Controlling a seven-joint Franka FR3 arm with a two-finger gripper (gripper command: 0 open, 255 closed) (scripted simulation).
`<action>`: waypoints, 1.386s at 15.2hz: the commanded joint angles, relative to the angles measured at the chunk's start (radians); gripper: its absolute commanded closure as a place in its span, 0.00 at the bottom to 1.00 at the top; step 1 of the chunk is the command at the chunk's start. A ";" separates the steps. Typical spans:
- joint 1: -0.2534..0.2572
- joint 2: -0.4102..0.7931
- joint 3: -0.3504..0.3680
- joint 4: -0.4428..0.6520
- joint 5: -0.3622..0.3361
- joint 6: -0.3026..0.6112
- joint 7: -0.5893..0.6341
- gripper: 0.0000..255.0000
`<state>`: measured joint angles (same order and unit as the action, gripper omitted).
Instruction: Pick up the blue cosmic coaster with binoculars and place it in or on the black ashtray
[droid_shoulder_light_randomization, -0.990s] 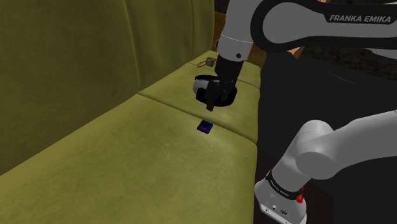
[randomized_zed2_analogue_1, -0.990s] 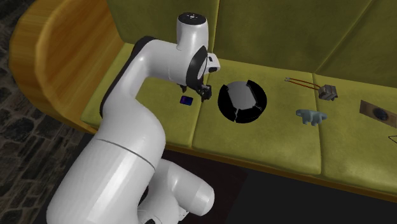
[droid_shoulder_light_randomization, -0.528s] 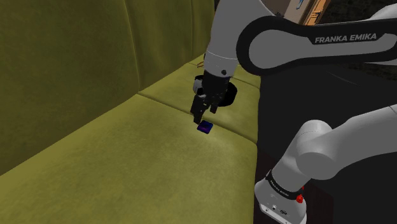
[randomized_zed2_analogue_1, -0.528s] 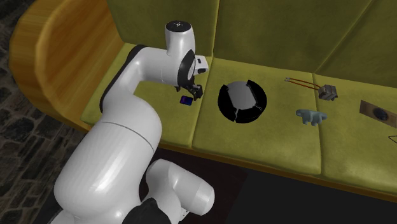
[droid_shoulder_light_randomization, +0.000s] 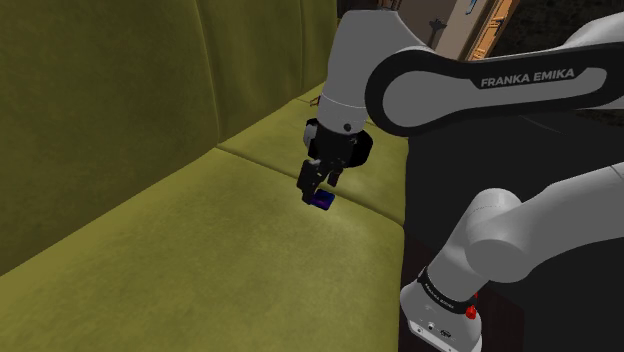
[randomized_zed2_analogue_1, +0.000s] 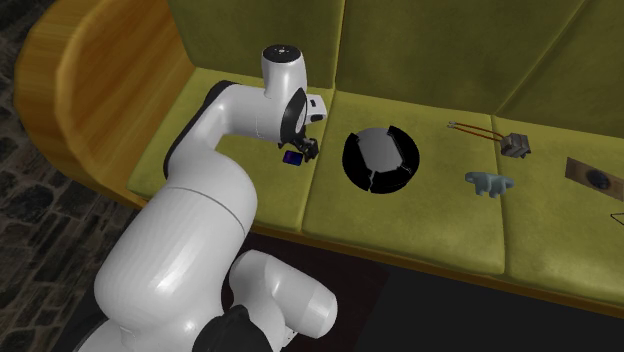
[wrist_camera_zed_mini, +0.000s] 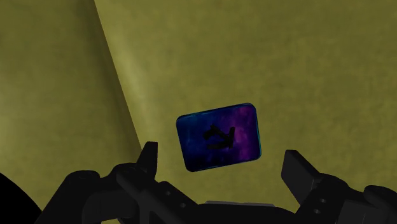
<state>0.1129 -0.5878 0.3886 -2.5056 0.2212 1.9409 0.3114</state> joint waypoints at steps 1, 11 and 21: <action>0.000 0.000 0.000 -0.001 0.000 0.001 0.000 0.00; 0.000 0.002 0.001 0.000 0.000 0.002 0.000 1.00; -0.005 -0.018 -0.021 0.093 -0.014 -0.111 0.002 1.00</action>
<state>0.1093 -0.6057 0.3698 -2.4270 0.2096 1.8449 0.3119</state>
